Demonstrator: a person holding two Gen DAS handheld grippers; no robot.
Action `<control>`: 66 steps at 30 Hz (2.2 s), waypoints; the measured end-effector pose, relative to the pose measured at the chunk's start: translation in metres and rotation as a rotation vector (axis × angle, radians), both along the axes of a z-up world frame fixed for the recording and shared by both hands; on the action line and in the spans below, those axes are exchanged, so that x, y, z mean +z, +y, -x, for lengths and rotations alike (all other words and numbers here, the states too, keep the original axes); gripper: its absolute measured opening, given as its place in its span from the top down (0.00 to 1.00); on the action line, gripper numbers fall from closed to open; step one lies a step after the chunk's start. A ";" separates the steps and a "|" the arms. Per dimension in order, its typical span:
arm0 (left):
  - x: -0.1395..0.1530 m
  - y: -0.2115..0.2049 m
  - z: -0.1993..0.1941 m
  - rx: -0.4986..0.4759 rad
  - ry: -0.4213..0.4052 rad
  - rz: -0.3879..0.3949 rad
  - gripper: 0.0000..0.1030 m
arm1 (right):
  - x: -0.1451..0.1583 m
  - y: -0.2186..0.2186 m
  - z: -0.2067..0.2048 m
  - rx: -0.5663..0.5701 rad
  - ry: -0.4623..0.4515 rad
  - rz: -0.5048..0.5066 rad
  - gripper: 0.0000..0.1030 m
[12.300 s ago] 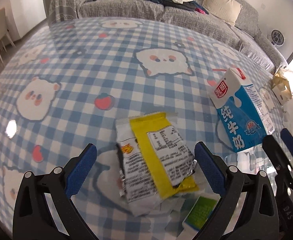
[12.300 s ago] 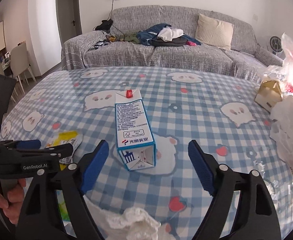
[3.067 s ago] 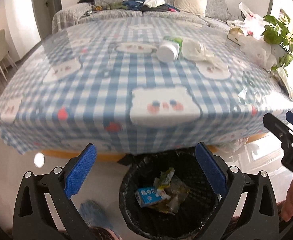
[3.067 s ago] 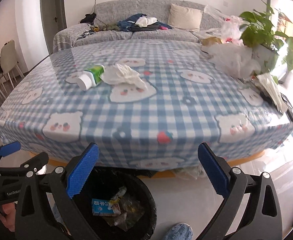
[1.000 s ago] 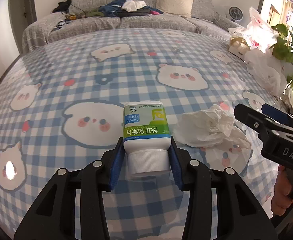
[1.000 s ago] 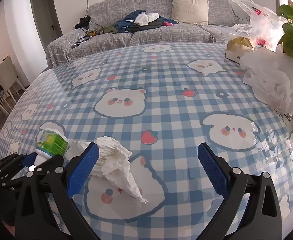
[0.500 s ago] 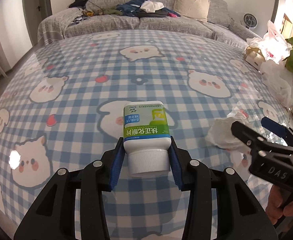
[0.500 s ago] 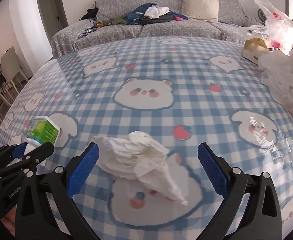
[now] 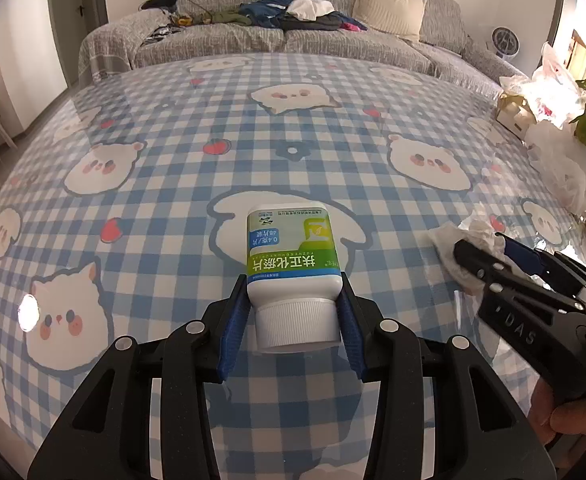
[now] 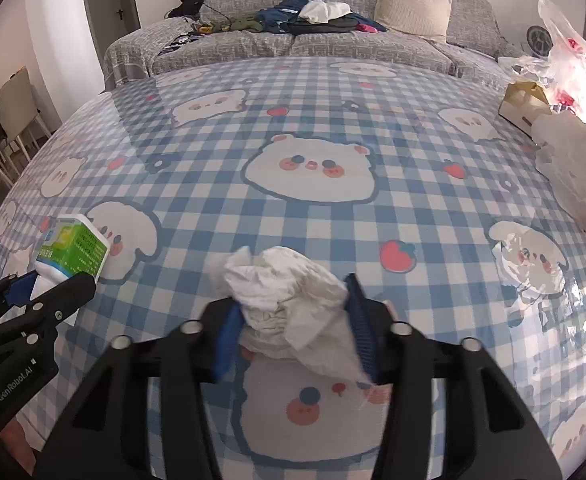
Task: Collect trash
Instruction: 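Grasp the white bottle with the left tool while the right tool grasps the crumpled tissue, then carry the bottle and tissue with both tools over the bin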
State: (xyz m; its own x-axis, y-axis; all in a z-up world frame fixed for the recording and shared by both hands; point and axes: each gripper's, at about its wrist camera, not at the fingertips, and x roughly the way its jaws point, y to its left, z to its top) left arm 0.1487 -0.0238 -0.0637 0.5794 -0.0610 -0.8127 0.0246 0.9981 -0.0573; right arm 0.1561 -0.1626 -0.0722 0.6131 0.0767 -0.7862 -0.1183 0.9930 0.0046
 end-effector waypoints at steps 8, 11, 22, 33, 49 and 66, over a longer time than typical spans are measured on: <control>0.000 -0.004 0.000 0.000 0.002 -0.005 0.60 | 0.003 -0.006 0.000 -0.006 0.004 -0.032 0.87; 0.000 -0.003 0.002 0.007 0.004 -0.003 0.60 | 0.006 -0.006 0.002 -0.006 0.000 -0.033 0.87; 0.013 -0.002 0.021 0.010 -0.003 -0.004 0.60 | 0.021 -0.001 0.020 -0.009 -0.028 -0.022 0.87; 0.029 0.011 0.054 0.030 -0.017 0.002 0.60 | 0.041 0.006 0.055 -0.008 -0.064 -0.010 0.87; 0.041 0.015 0.127 0.024 -0.040 0.001 0.60 | 0.059 0.012 0.129 -0.003 -0.113 0.015 0.87; 0.019 0.031 0.202 0.051 -0.030 0.017 0.60 | 0.045 0.019 0.193 0.007 -0.114 0.021 0.87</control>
State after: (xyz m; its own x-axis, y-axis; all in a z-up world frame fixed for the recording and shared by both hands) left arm -0.0529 0.0073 -0.0450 0.6066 -0.0440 -0.7938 -0.0244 0.9970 -0.0739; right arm -0.0369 -0.1439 -0.0269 0.6979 0.0652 -0.7132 -0.1235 0.9919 -0.0302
